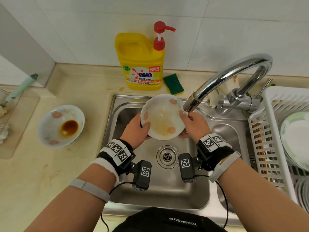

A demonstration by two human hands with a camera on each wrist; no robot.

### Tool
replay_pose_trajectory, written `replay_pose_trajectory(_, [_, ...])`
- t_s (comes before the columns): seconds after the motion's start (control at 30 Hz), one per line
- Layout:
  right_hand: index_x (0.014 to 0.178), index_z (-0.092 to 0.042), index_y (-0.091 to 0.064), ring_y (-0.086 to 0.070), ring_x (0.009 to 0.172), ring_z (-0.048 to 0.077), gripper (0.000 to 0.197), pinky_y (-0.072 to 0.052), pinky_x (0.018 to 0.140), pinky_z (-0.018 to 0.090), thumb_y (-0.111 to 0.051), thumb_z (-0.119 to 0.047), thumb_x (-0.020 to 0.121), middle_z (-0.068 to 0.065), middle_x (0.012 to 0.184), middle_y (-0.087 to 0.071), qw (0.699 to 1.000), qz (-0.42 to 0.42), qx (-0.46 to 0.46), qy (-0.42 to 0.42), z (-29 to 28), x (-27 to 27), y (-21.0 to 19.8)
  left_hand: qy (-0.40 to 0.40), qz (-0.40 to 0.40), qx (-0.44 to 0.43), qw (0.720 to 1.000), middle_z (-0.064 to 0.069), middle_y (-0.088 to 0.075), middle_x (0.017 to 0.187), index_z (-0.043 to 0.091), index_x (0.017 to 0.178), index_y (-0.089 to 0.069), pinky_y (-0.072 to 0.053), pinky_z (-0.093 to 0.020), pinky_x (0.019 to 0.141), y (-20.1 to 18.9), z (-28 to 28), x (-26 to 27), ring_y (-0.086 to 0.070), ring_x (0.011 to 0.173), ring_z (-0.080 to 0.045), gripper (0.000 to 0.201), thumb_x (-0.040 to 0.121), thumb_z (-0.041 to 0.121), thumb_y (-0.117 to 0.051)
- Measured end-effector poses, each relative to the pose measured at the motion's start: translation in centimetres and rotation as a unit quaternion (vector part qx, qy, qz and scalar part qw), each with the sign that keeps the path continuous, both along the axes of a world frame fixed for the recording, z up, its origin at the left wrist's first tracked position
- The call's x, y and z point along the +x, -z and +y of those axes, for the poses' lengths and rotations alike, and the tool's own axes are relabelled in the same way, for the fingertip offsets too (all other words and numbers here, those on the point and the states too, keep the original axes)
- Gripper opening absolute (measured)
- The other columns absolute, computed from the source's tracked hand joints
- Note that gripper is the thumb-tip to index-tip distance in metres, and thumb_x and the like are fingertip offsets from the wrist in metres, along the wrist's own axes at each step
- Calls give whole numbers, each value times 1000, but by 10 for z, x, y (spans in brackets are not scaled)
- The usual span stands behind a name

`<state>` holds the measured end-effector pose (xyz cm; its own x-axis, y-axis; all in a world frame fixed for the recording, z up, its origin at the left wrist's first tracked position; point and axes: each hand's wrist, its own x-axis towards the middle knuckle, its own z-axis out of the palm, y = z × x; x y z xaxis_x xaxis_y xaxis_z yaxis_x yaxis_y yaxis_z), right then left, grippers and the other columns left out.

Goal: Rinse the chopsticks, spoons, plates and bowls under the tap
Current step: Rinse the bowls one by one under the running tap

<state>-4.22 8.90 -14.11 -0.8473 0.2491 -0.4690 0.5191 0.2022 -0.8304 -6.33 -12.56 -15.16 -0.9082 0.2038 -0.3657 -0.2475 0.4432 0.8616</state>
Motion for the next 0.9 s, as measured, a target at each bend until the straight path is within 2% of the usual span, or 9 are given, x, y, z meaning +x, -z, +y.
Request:
replay_pose_trajectory(0.2, [80, -17, -66, -73, 62, 17, 41, -62, 54, 34, -51, -47, 103, 0, 78, -70, 997, -12, 73, -32, 1, -5, -4, 7, 11, -25, 1000, -2, -63, 118, 17, 134, -52, -57, -17, 61, 4, -1, 1, -64, 95, -12, 33, 101, 13, -51])
replay_pose_trajectory(0.3, [87, -15, -63, -74, 70, 21, 34, -64, 60, 38, -48, -38, 106, 5, 90, -70, 995, -10, 74, -59, 1, -5, 0, 6, 20, -36, 999, -1, -64, 119, 18, 134, -52, -61, -24, 67, 6, -2, 0, -65, 102, -17, 36, 98, 15, -55])
replay_pose_trajectory(0.37, [100, -15, -62, -74, 78, 23, 23, -65, 67, 42, -47, -30, 107, 5, 101, -69, 996, -18, 48, -66, 1, -4, 4, 5, 33, -52, 998, 0, -64, 119, 20, 134, -52, -63, -38, 78, 6, -3, -2, -64, 106, -20, 40, 95, 19, -58])
replay_pose_trajectory(0.43, [114, -18, -61, -73, 86, 23, 16, -65, 71, 42, -47, -23, 107, 5, 111, -68, 997, -19, 20, -69, 0, -3, 7, 0, 42, -63, 997, 2, -64, 117, 23, 133, -52, -60, -45, 85, 5, -3, -3, -63, 106, -20, 42, 92, 21, -62])
replay_pose_trajectory(0.5, [120, -19, -57, -70, 93, 21, 18, -65, 73, 41, -48, -15, 105, 6, 116, -67, 998, -11, -8, -65, -2, -1, 7, -9, 48, -65, 997, 4, -63, 117, 22, 134, -51, -58, -41, 88, 4, -2, -5, -61, 106, -18, 46, 91, 22, -66])
replay_pose_trajectory(0.57, [123, -20, -55, -69, 100, 25, 23, -64, 75, 42, -49, -9, 103, 7, 120, -66, 998, -5, -46, -53, -4, 1, 8, -20, 34, -54, 998, 3, -65, 110, 17, 130, -56, -57, -33, 82, 5, -1, -6, -63, 97, -16, 41, 91, 21, -68])
replay_pose_trajectory(0.67, [127, -21, -50, -69, 106, 33, 34, -63, 80, 47, -52, -1, 100, 11, 128, -63, 992, -11, -124, -17, -11, 2, 10, -58, -64, 30, 996, -7, -73, 92, 0, 118, -66, -57, -24, 66, 7, 7, 1, -70, 73, -13, 30, 94, 17, -70])
replay_pose_trajectory(0.8, [130, -23, -49, -70, 105, 36, 43, -62, 81, 44, -54, 5, 97, 10, 126, -64, 974, -34, -225, 12, -19, 3, 13, -128, -187, 203, 953, -21, -75, 104, 3, 121, -63, -63, -32, 77, 8, 19, 14, -76, 89, -29, 27, 96, 12, -67])
replay_pose_trajectory(0.9, [124, -17, -59, -73, 91, 26, 30, -60, 73, 35, -62, -6, 96, 11, 115, -70, 989, -45, -143, -7, -14, 3, 16, -136, -181, 222, 949, -22, -72, 113, 0, 123, -61, -63, -39, 82, 6, 19, 16, -75, 97, -34, 27, 97, 7, -65])
